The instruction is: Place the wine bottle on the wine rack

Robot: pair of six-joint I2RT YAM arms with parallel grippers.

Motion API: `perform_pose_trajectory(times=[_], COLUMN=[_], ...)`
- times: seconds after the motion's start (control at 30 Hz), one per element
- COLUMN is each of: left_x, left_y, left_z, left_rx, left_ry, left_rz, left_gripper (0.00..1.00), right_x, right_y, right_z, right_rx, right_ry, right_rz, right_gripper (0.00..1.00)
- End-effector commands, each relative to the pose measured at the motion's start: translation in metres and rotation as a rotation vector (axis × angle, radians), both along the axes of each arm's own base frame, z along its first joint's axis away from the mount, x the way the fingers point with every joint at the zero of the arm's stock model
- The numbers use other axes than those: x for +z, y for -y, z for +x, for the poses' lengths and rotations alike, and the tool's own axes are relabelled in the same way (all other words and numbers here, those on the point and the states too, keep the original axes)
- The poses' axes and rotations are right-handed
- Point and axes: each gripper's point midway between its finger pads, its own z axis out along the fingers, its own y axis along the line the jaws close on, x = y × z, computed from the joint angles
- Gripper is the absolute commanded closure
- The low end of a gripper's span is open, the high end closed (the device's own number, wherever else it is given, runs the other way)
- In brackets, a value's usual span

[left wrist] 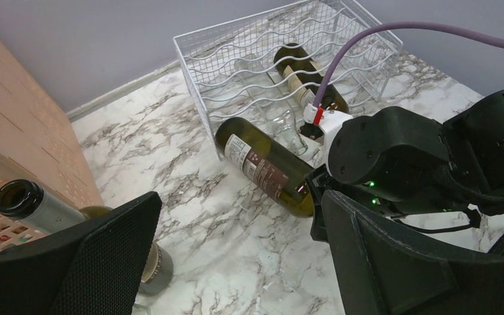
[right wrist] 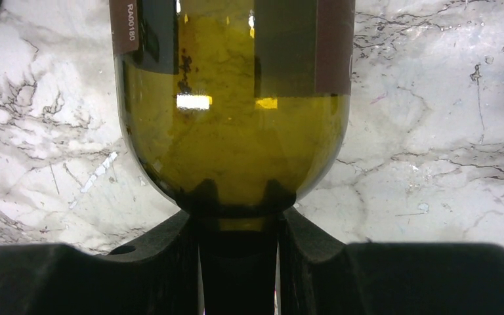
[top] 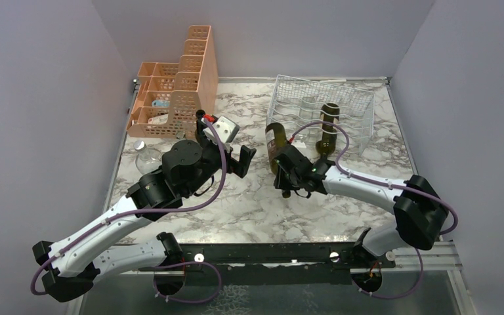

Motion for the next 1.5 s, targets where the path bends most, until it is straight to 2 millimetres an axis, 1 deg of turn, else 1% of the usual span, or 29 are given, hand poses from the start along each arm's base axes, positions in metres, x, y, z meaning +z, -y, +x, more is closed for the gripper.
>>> perform_pose_trajectory(times=[0.0,0.17,0.37,0.53,0.63,0.73,0.8,0.97,1.07,1.17,1.27,1.47], left_x=[0.016,0.017,0.019,0.022,0.025,0.028,0.031,0.030,0.030,0.033,0.037,0.040], left_y=[-0.004,-0.005,-0.004,-0.004,-0.004,-0.001,0.000,0.000,0.001,0.005,0.010,0.013], left_z=[0.001,0.000,0.000,-0.001,-0.001,-0.001,-0.001,0.003,0.007,0.007,0.007,0.005], left_rx=[0.017,0.018,0.012,0.008,0.005,-0.001,-0.006,0.013,0.028,0.016,0.000,-0.010], left_ry=[0.034,0.032,0.031,0.036,0.040,0.037,0.035,0.034,0.034,0.030,0.026,0.017], left_rz=[-0.037,-0.046,-0.051,-0.054,-0.053,-0.049,-0.049,-0.030,-0.024,-0.029,-0.039,-0.056], left_gripper=[0.01,0.01,0.01,0.01,0.01,0.01,0.01,0.01,0.01,0.01,0.01,0.01], right_x=[0.019,0.018,0.020,0.027,0.035,0.034,0.031,0.025,0.019,0.015,0.015,0.018], right_y=[-0.012,-0.015,-0.027,-0.041,-0.049,-0.055,-0.056,-0.054,-0.053,-0.052,-0.049,-0.048], right_z=[0.026,0.033,0.050,0.073,0.093,0.112,0.122,0.143,0.150,0.158,0.168,0.186], right_rx=[-0.058,-0.100,-0.118,-0.148,-0.189,-0.230,-0.260,-0.360,-0.408,-0.426,-0.417,-0.325], right_ry=[0.084,0.086,0.111,0.147,0.186,0.205,0.206,0.210,0.192,0.186,0.197,0.252], right_rz=[0.068,0.093,0.140,0.169,0.194,0.198,0.186,0.161,0.146,0.142,0.147,0.170], right_gripper=[0.99,0.99,0.99,0.99,0.99,0.99,0.99,0.99,0.99,0.99,0.99,0.99])
